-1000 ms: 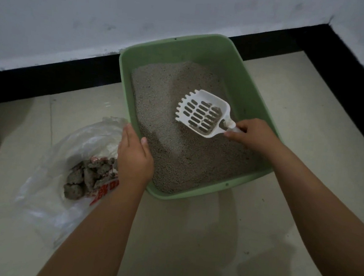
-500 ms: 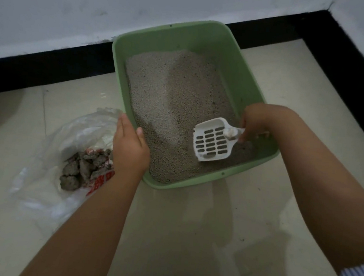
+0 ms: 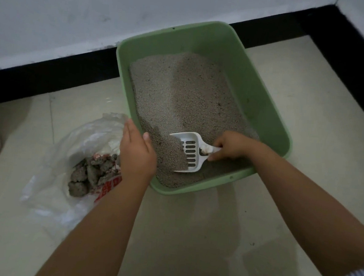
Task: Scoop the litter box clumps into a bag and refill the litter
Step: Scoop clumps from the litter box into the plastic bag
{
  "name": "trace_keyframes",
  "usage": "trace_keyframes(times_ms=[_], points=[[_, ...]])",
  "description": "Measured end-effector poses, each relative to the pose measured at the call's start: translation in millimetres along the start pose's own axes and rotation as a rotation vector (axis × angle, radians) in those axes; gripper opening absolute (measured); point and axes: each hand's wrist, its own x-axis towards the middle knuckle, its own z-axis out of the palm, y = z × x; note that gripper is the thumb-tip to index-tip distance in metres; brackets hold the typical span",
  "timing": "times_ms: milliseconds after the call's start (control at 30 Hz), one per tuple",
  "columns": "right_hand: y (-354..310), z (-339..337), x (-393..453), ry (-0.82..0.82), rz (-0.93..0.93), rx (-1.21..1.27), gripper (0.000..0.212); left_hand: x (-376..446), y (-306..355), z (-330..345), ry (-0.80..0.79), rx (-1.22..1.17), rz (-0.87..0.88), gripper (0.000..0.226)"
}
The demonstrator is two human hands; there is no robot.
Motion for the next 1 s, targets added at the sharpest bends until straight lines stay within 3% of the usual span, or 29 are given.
trace_keyframes(times_ms=[200, 367, 467, 533, 733, 867, 1000], points=[[13.1, -21.0, -19.2, 0.172, -0.021, 0.301, 0.010, 0.6, -1.0, 0.7, 0.002, 0.014, -0.006, 0.053], [28.1, -43.8, -41.6, 0.364, -0.004, 0.452, 0.005, -0.3, -0.9, 0.2, 0.002, 0.022, -0.008, 0.053], [30.6, -47.3, -48.6, 0.425, -0.008, 0.516, 0.014, -0.5, -0.1, 0.2, 0.005, 0.023, -0.008, 0.053], [28.1, -48.8, -50.8, 0.433, 0.004, 0.478, 0.008, -1.0, 0.3, 0.1, 0.006, 0.025, -0.005, 0.053], [29.2, -45.2, -45.8, 0.436, 0.058, 0.382, 0.032, -1.4, 0.3, 0.1, 0.018, 0.032, 0.004, 0.052], [31.3, -41.6, -46.8, 0.372, 0.053, 0.276, 0.028, -1.4, 0.7, 0.5, 0.016, 0.035, 0.001, 0.053], [29.8, -48.0, -46.1, 0.289, 0.066, 0.019, 0.037, -2.1, 2.0, -0.3, 0.015, 0.037, -0.001, 0.053]])
